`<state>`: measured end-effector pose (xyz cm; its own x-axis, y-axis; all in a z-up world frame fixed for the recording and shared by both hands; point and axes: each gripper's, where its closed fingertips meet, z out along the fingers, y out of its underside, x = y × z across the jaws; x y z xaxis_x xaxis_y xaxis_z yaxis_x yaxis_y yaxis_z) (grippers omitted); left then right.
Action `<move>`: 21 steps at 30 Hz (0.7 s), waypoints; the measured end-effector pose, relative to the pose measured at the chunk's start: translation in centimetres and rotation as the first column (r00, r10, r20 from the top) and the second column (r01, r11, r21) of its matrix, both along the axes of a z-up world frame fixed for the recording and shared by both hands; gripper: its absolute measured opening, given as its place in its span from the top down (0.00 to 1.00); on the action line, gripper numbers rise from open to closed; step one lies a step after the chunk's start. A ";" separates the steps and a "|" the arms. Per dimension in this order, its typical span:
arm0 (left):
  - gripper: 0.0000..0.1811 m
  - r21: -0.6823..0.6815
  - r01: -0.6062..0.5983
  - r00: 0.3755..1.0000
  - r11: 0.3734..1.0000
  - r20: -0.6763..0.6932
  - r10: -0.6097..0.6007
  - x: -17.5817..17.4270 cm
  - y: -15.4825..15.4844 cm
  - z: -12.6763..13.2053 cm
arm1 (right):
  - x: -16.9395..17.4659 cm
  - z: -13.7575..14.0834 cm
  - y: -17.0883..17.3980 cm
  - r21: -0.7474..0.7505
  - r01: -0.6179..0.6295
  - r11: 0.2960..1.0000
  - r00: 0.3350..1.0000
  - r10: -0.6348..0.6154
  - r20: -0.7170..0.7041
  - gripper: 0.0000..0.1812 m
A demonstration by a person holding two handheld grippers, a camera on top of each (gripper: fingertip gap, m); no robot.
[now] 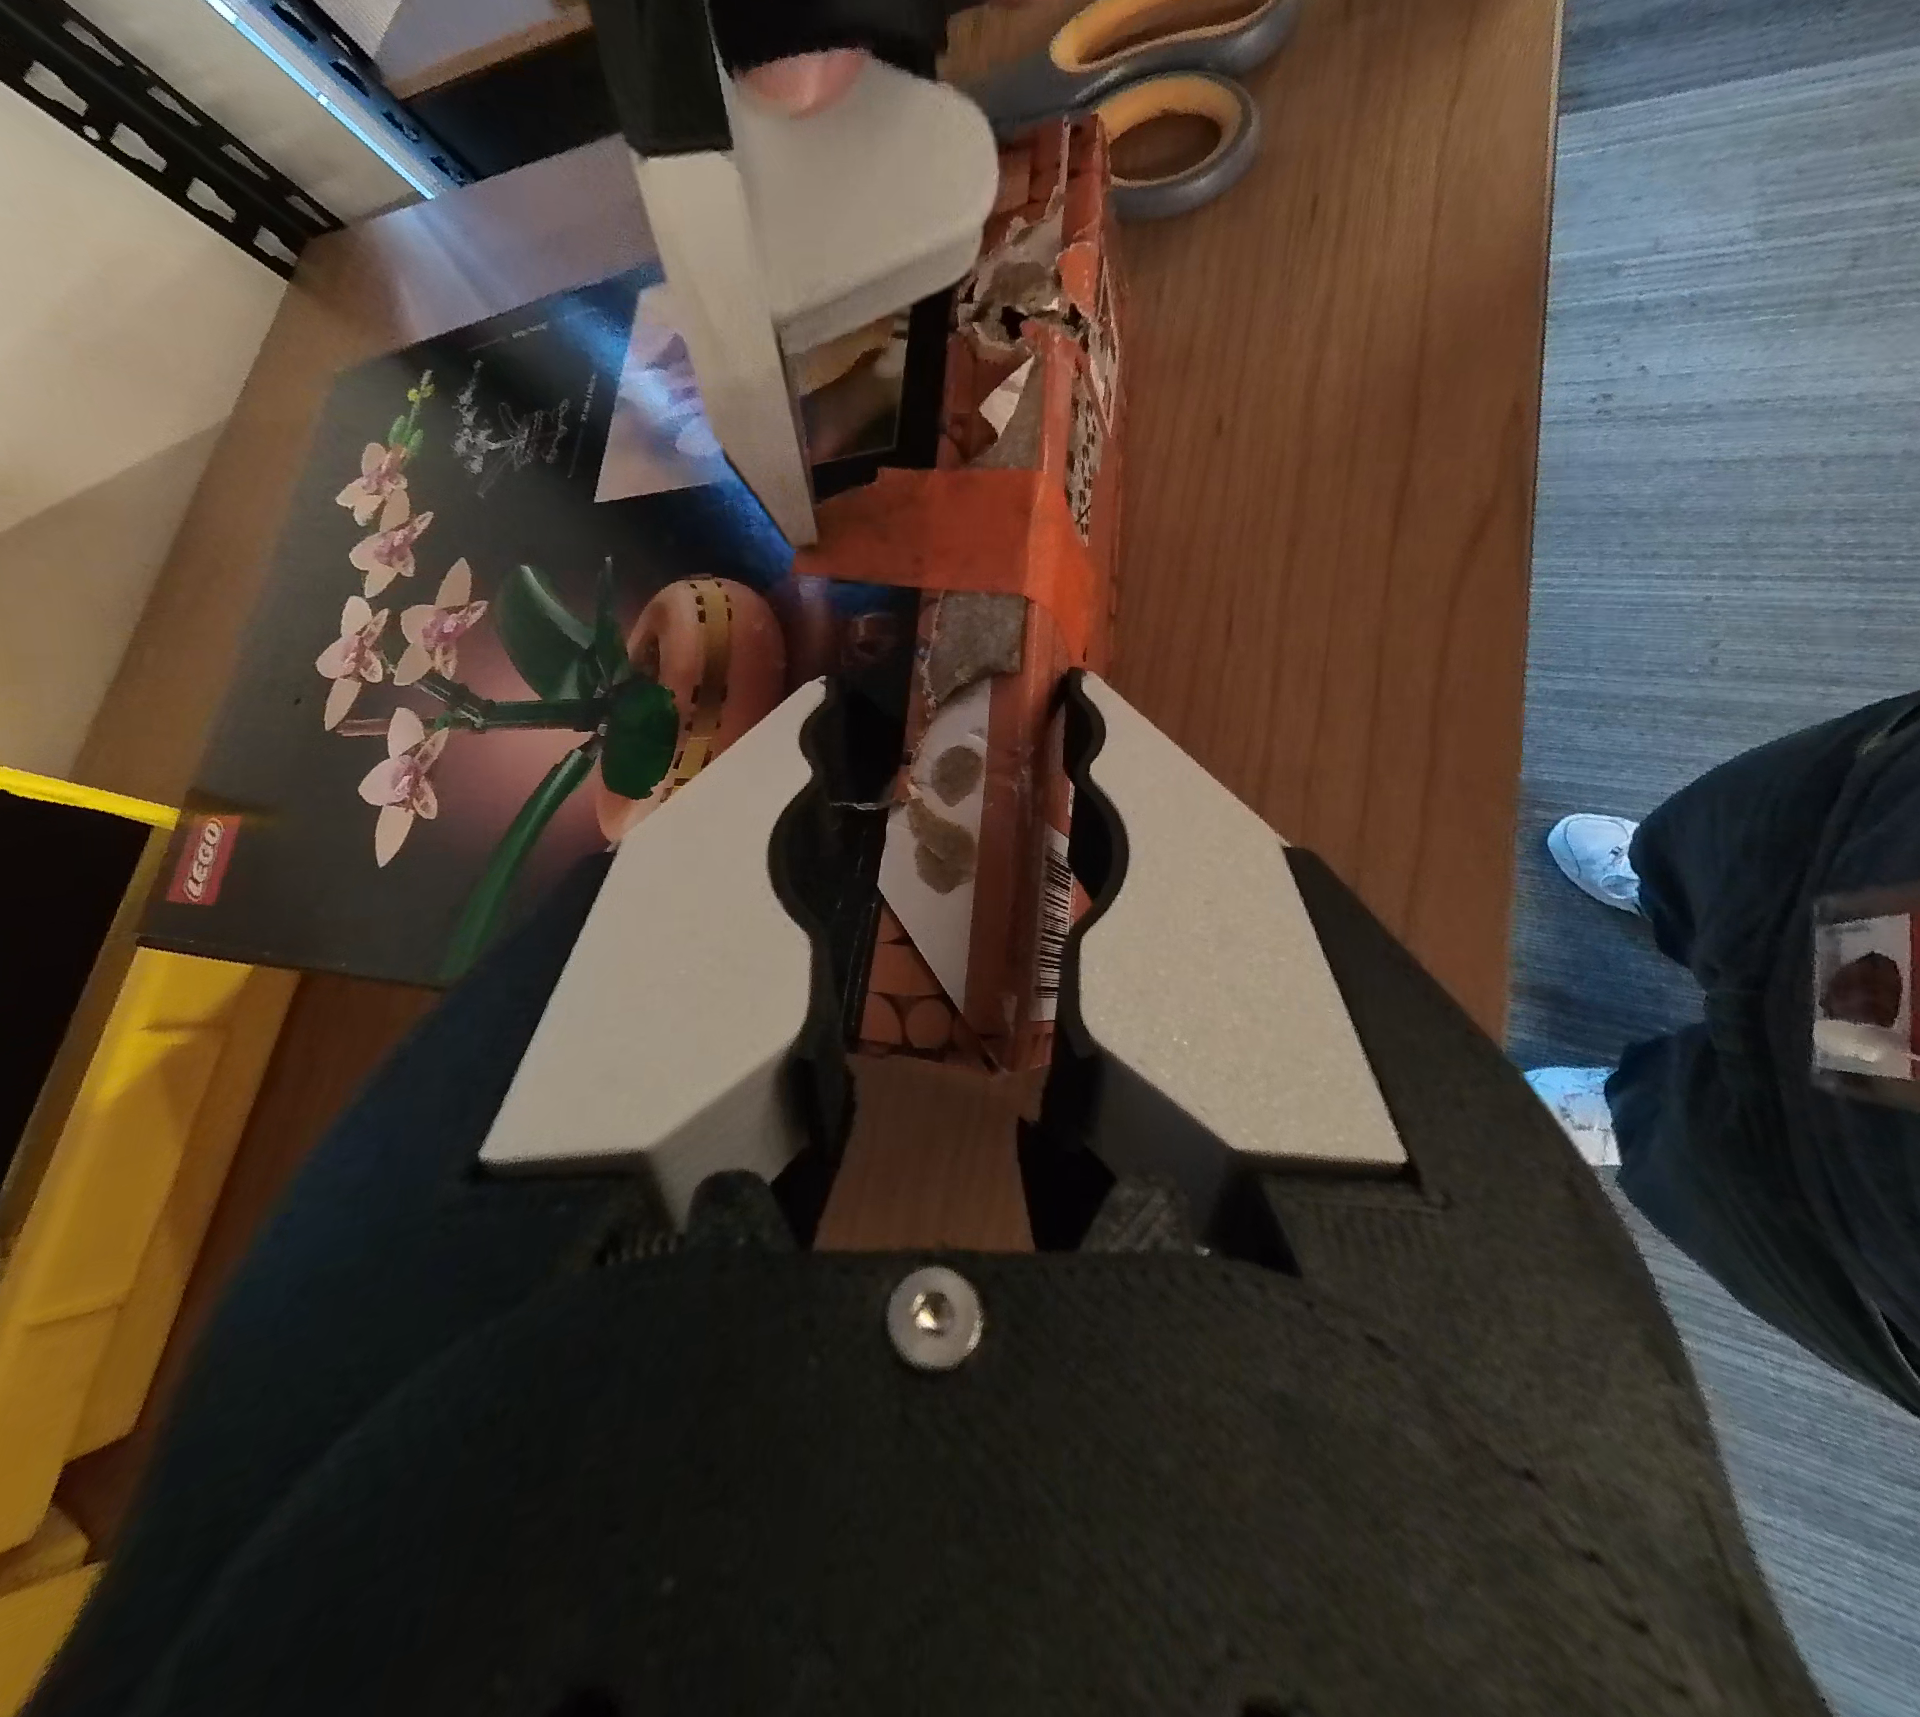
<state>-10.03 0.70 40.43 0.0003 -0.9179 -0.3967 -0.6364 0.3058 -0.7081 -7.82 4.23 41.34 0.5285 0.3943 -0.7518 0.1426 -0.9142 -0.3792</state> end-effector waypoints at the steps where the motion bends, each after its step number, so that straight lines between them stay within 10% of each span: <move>1: 0.77 0.004 0.003 1.000 1.000 0.001 -0.003 0.0 0.0 0.1 | 0.5 0.2 0.6 0.030 0.038 0.999 0.999 -0.038 0.005 1.00; 5: 0.74 -0.079 0.041 0.993 0.996 0.113 -0.032 0.5 -1.2 2.8 | 1.7 3.1 0.6 0.175 0.169 0.970 0.979 -0.145 -0.144 1.00; 11: 1.00 -0.344 -0.084 0.978 0.935 0.150 0.143 2.4 2.0 4.7 | 4.4 4.3 -1.2 0.444 0.348 0.826 0.936 -0.332 -0.117 1.00; 13: 1.00 -0.522 -0.097 0.980 0.847 0.099 0.174 3.3 2.2 3.9 | 4.3 4.7 -2.6 0.505 0.359 0.785 0.930 -0.344 -0.126 1.00; 18: 1.00 -0.918 -0.044 0.982 0.395 0.033 0.185 4.9 1.1 3.6 | 1.4 2.7 -6.5 0.561 0.213 0.800 0.964 -0.264 0.011 1.00; 21: 1.00 -0.914 -0.085 0.984 0.397 -0.015 0.176 4.7 1.5 2.1 | 0.9 1.9 -7.2 0.633 0.097 0.768 0.939 -0.282 0.198 1.00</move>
